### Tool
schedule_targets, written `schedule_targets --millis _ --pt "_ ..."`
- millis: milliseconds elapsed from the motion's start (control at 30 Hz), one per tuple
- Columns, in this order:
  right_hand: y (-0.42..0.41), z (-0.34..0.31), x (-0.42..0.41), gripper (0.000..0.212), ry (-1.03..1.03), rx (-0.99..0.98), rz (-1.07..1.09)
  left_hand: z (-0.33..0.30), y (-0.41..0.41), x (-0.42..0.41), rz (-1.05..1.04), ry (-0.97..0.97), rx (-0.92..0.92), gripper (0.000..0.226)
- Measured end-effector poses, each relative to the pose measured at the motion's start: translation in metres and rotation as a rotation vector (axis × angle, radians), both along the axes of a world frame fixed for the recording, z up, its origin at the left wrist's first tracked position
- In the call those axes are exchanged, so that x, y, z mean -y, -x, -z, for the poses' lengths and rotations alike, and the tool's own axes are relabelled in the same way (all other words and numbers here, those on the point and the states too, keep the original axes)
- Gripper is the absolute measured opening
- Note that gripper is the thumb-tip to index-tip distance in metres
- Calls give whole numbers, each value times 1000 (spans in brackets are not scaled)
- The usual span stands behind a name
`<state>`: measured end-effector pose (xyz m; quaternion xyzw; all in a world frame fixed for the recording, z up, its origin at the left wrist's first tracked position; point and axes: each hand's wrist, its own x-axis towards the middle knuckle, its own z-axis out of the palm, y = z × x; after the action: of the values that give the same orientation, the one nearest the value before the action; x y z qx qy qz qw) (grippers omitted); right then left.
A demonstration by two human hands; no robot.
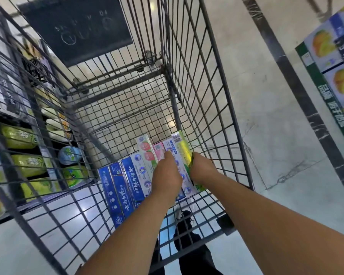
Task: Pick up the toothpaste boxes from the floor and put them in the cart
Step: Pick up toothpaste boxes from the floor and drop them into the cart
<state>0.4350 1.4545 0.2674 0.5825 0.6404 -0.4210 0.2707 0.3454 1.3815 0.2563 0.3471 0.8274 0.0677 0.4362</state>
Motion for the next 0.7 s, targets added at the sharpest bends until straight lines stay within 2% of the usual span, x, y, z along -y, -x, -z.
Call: schedule_targets --millis 100,200,267,467,567,700 --pt "2 0 -1 34 -3 5 -44 -11 6 -2 48 33 35 46" --pt "3 -20 -1 31 -30 -85 1 -36 22 0 87 -22 12 36" --pt "6 -46 -4 33 -52 -146 6 -62 41 2 99 -59 7 42" --pt "18 -177 -20 67 -100 -280 -108 -181 108 8 285 19 -152 84" --pt "19 -259 -28 76 -264 -355 -258 -261 125 15 308 9 -241 94" --pt "18 -349 -36 94 -557 -320 -588 -357 134 39 299 -70 -339 106"
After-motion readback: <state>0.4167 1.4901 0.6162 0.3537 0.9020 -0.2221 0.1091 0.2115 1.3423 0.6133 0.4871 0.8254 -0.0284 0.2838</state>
